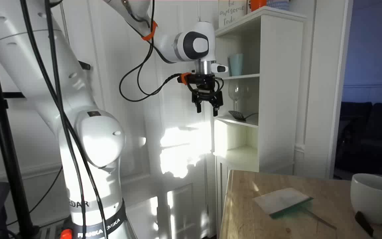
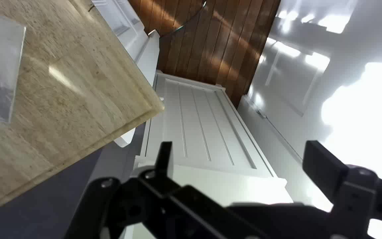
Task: Put the spoon in the white cup
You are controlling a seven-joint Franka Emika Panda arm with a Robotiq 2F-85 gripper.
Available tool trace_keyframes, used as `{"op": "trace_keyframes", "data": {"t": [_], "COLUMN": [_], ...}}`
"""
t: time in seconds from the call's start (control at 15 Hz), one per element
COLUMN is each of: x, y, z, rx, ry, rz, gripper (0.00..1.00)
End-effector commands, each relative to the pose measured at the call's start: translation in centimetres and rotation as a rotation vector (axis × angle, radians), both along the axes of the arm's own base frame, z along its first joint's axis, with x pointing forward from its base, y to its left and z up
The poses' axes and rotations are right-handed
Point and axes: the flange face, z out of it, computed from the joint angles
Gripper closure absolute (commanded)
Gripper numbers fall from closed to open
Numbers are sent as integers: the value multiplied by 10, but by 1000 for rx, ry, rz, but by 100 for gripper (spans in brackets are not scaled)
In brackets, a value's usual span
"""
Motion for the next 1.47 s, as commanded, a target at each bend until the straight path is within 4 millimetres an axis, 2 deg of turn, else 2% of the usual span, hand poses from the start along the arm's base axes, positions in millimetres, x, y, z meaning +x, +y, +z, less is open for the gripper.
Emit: {"op": "trace_keyframes", "data": {"t": [0.0,0.4,0.53,0.67,0.73,1.07,1.4], "x": [0,0,9,21,25,43,52], "y": [0,0,-20,-60,-87,-171,-249], "z": [1,1,-1,-5,-8,-35,-73], "rx": [0,0,-6,-66,-48,-29,-143], "ry": [1,1,3,-15,-37,-116,-118], "rz": [0,0,89,91,155,397,648], "gripper": [0,0,0,0,0,0,0]}}
